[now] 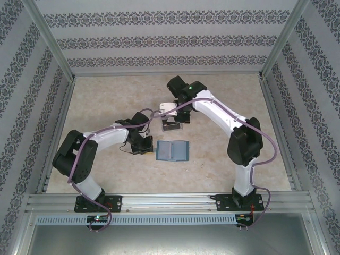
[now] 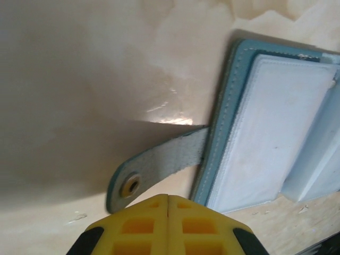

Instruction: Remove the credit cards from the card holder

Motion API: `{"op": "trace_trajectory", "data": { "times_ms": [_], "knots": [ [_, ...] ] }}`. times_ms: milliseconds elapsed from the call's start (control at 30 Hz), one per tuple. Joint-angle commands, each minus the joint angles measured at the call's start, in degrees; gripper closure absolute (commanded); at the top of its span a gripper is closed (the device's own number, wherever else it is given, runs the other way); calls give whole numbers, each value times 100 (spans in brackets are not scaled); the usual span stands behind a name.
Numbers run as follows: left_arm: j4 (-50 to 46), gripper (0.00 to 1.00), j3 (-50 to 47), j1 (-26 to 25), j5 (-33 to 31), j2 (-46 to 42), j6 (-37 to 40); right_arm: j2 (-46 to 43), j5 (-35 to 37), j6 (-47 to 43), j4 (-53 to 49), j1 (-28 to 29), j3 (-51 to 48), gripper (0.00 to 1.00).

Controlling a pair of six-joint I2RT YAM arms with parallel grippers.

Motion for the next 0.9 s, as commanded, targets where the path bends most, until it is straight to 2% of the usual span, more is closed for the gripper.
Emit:
{"op": "trace_trajectory", "data": {
  "times_ms": [0, 467, 867],
  "knots": [
    [103, 99, -230, 221, -97, -272, -144, 365, 154, -330, -464, -27, 553, 100],
    [8, 99, -751, 702, -77, -808, -178, 1599, 384, -721, -977, -42, 2269, 100],
    [-83, 99, -878, 869, -60, -971, -155, 2195, 423, -817, -1157, -29, 2760, 100]
  ]
}}
